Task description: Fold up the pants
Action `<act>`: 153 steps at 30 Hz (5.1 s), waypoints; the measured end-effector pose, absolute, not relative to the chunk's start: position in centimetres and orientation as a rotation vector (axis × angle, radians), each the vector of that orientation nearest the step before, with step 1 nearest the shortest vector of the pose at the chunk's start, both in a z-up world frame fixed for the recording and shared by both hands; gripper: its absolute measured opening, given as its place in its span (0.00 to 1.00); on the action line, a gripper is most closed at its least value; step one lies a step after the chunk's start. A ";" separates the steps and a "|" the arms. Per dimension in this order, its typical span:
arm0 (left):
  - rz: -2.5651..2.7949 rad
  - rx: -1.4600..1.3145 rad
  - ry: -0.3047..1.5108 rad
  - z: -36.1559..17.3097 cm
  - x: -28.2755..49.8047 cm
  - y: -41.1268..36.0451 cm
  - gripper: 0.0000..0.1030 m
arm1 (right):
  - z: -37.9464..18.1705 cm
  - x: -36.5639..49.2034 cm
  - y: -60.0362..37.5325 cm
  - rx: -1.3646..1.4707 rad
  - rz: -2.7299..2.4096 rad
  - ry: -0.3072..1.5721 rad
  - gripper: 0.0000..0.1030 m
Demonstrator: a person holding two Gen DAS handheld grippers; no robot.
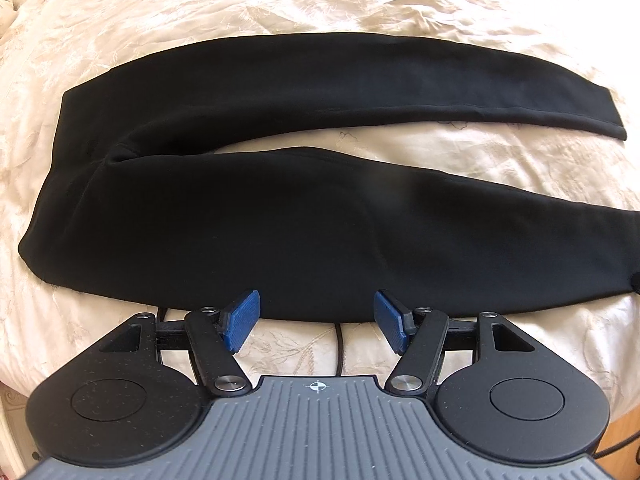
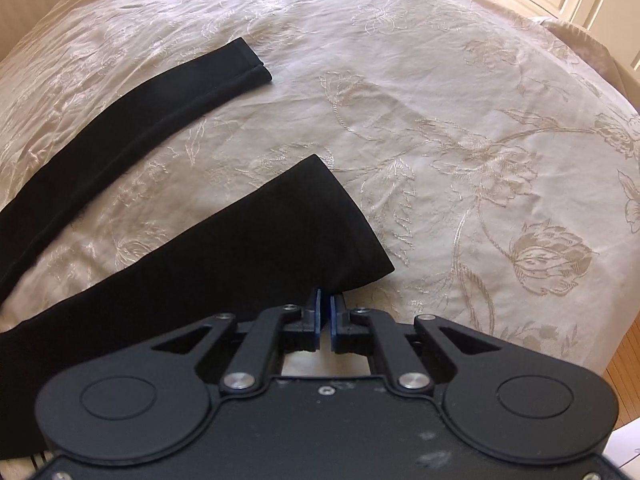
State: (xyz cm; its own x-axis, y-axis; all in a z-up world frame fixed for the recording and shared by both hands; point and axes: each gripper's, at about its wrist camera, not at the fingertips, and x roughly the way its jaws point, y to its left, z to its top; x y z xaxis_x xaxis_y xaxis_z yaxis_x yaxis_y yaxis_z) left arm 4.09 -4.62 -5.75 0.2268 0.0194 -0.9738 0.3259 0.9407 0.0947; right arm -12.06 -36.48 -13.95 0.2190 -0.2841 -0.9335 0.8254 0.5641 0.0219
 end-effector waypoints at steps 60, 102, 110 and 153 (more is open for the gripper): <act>-0.084 0.231 1.424 -7.7 25.2 2.5 0.60 | -12.2 22.8 -21.3 0.049 0.200 1.179 0.38; -0.165 0.104 1.461 -13.4 26.8 -1.0 0.28 | -11.5 14.0 -17.4 0.100 0.184 1.085 0.30; -0.178 0.119 1.444 -13.2 26.3 -1.0 0.28 | -10.2 14.9 -26.3 0.261 -0.506 0.994 0.59; -0.259 0.160 1.399 -8.9 12.2 4.9 0.34 | -12.8 -3.8 -30.7 0.647 -0.780 1.050 0.14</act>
